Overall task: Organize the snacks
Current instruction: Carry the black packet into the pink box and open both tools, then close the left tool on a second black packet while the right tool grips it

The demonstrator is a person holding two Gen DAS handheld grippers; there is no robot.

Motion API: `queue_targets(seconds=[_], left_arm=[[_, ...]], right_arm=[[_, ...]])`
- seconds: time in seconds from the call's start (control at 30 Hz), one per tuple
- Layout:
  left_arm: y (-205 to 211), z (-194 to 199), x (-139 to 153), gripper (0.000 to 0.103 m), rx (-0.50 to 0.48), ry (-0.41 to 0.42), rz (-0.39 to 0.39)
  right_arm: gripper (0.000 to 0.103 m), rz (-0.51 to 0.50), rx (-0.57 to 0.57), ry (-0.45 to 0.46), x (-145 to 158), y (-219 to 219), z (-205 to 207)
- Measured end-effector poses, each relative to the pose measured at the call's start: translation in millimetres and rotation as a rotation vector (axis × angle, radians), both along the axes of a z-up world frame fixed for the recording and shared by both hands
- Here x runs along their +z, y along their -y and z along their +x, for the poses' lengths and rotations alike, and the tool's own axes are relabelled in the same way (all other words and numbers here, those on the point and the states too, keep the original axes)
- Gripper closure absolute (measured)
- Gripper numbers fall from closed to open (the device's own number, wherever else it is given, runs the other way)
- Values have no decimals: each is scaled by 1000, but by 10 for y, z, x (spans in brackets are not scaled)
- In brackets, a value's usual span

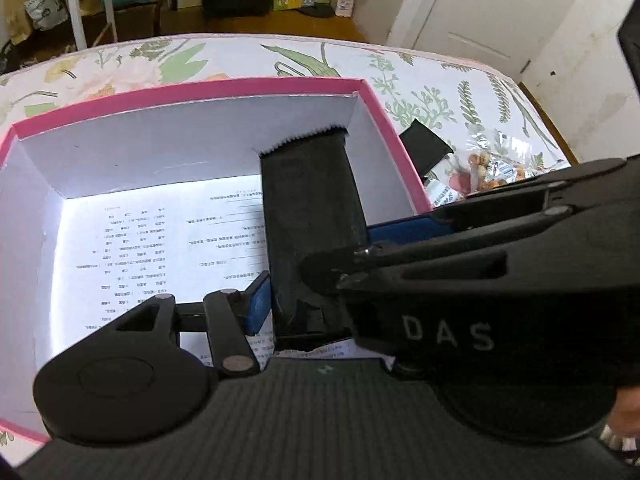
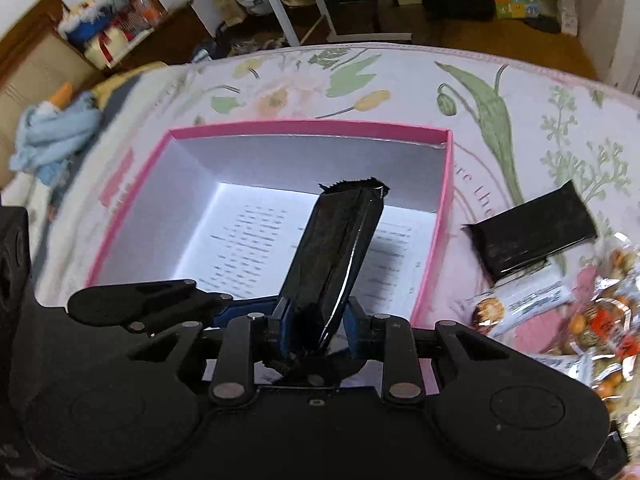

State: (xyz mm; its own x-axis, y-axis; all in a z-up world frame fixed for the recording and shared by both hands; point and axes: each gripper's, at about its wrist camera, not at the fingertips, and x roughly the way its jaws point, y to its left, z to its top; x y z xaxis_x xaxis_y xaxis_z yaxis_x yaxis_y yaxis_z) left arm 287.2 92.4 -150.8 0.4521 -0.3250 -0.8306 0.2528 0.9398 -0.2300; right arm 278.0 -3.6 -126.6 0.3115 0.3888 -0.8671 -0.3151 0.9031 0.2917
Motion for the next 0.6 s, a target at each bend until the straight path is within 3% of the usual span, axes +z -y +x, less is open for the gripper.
queue_targets(seconds=[0.1,0.2,0.5,0.6], left_arm=[[19,-54,87,34,-8,8,13],[11,-139,225,31,4,34,42],[-19,-520,856,31,-39,73,10],[72,-657,1068,31,-67,97,0]], right_arm=[[62,16,-32,39,77,65,-112],[49,12,-26,100,210,138,-208],[49,26,-25,240,819,571,-724],[43,45,-47,309,995,821,-977]])
